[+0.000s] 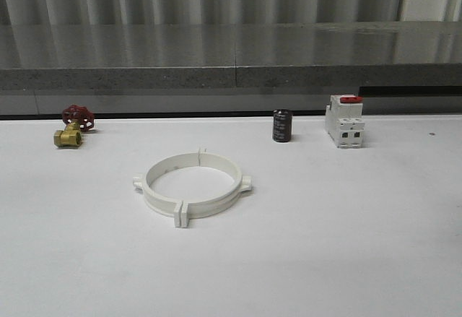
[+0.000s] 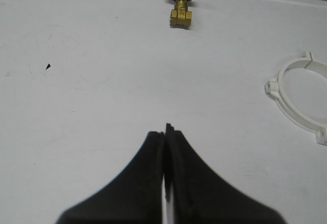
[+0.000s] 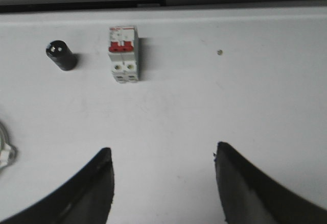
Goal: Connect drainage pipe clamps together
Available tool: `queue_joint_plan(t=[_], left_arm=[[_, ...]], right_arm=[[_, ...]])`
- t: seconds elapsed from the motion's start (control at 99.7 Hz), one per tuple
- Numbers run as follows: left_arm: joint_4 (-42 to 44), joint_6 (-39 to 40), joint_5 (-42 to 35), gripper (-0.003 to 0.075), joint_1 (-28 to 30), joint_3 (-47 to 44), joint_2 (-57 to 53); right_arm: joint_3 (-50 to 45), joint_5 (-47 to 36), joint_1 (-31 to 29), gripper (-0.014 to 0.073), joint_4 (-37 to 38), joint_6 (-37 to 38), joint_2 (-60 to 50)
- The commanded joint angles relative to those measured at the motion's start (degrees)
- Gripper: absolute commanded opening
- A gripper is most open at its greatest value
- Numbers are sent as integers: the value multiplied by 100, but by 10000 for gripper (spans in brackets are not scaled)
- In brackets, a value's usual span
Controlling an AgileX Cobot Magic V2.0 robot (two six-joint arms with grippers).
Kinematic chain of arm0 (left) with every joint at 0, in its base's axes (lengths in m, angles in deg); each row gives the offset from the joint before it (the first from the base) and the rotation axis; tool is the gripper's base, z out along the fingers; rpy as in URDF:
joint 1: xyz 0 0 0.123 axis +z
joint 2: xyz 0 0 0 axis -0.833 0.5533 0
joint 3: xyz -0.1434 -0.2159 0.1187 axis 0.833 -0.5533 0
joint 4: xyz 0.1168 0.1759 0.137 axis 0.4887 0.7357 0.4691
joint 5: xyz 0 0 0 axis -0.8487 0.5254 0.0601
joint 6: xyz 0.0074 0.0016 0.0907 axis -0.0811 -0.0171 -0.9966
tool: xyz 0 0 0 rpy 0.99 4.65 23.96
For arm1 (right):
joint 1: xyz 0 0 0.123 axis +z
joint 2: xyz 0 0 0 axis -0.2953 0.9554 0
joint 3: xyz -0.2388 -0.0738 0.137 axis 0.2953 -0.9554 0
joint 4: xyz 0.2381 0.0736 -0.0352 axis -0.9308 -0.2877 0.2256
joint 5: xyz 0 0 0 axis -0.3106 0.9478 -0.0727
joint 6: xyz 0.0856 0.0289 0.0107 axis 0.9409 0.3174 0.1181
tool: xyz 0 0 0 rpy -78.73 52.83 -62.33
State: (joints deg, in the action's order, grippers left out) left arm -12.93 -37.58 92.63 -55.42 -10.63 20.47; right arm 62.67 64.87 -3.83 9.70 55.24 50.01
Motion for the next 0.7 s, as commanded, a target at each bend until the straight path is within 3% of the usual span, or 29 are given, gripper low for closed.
queue_joint_plan(t=[0.0,0.151,0.271,0.552,0.692], left_arm=[[-107,-7,-352,-21,-41,150,-16],[-107,-7,-352,-21,-41,150,-16],[-107,-7,-352,-21,-41,150,-16],[-107,-7,-352,-21,-41,150,-16],[-107,-7,-352,-21,-41,150,-16]], right_arm=[[-301,-130,-107,448,80,-156,-773],[-1166,-70,-93,426,23,-175,-1999],[-1730,181,-93,340,23,-175,-2846],[-2440,285,-93,-75,176,-175,-4131],[-2458,507,-93,-67,175,-175,-4229]])
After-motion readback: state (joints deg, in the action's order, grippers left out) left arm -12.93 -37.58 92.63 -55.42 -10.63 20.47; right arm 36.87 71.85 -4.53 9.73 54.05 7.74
